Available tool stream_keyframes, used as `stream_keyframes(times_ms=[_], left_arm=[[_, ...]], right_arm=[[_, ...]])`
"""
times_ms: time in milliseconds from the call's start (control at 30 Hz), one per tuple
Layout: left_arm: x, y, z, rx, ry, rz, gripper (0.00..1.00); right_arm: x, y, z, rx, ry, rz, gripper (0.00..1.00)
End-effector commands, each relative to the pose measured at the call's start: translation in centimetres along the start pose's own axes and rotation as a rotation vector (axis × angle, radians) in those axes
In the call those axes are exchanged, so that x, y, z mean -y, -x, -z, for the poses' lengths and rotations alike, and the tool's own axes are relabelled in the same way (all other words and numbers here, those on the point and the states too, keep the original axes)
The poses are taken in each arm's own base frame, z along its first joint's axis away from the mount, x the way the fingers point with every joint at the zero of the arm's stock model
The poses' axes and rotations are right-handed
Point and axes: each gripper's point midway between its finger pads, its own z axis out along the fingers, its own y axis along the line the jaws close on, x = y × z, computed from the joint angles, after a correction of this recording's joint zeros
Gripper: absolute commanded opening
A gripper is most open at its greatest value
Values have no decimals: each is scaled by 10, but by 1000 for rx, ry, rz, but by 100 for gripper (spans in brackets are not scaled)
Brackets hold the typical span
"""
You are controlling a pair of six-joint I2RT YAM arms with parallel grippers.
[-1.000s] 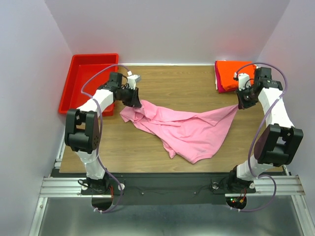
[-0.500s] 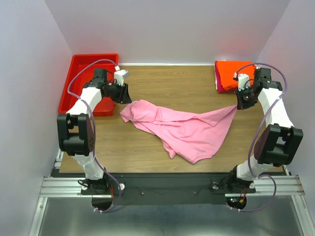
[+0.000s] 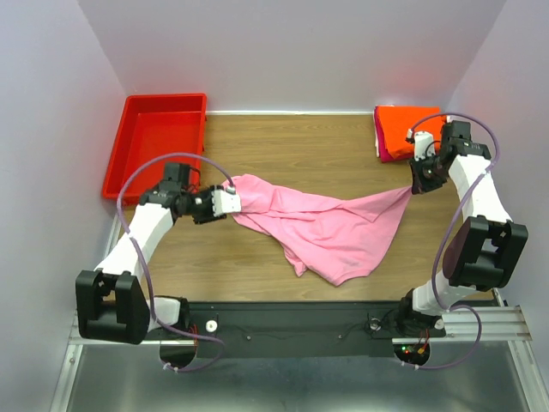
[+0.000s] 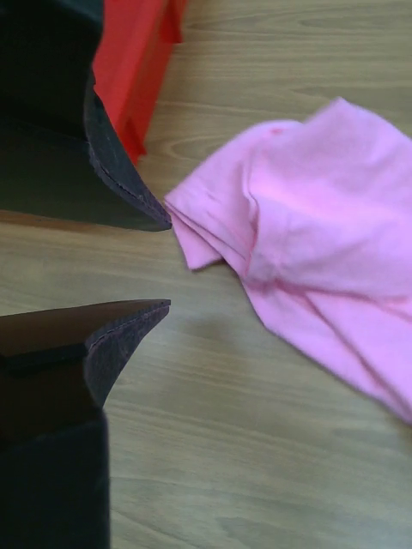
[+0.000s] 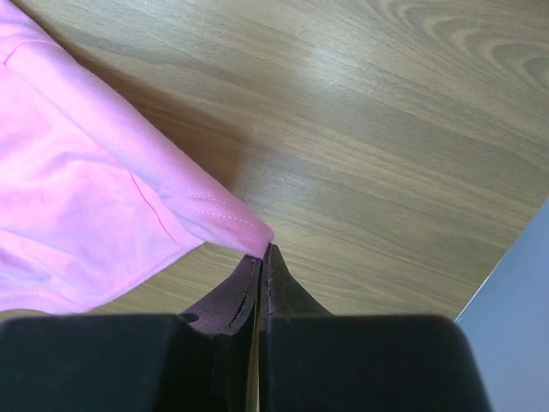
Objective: Fold and stack the t-shirts
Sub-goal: Flatten the tshirt out
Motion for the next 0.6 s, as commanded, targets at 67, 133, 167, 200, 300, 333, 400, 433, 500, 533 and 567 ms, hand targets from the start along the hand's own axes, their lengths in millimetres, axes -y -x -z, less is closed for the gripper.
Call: stream_keyframes(times_ms=[67,133,167,200,300,333,400,433,500,533,567], left_arm=[[21,8,-26,35,-2,-365,49],[24,13,-34,56,12,-399,49],[24,13,-37,59,9,-407,49],[24,11,-45,59,2,-408,48],[18,11,-54,56,-2,-397,48],[14,11,-56,55,2,-381,48],[5,12,-62,52,3,-375,48],[3,12,-64,53,1,-375,48],[0,11,-70,50,-11,-374,47],[0,10,-71,48,-17,-371,47],[-1,10,-73,46,-21,-373,47]], right_arm=[[-7,8,8,44,5,-1,1],[-8,6,7,42,9,-4,0],[-8,5,7,40,7,-6,1],[-10,4,7,39,10,-3,0],[-10,2,8,37,6,-5,1],[-12,0,7,32,10,-4,1],[-12,-1,9,35,3,-2,1],[-12,-1,9,35,3,-1,1],[-13,-3,9,30,1,0,1],[-13,-4,10,31,0,-1,1],[-13,-4,11,34,-1,1,1]])
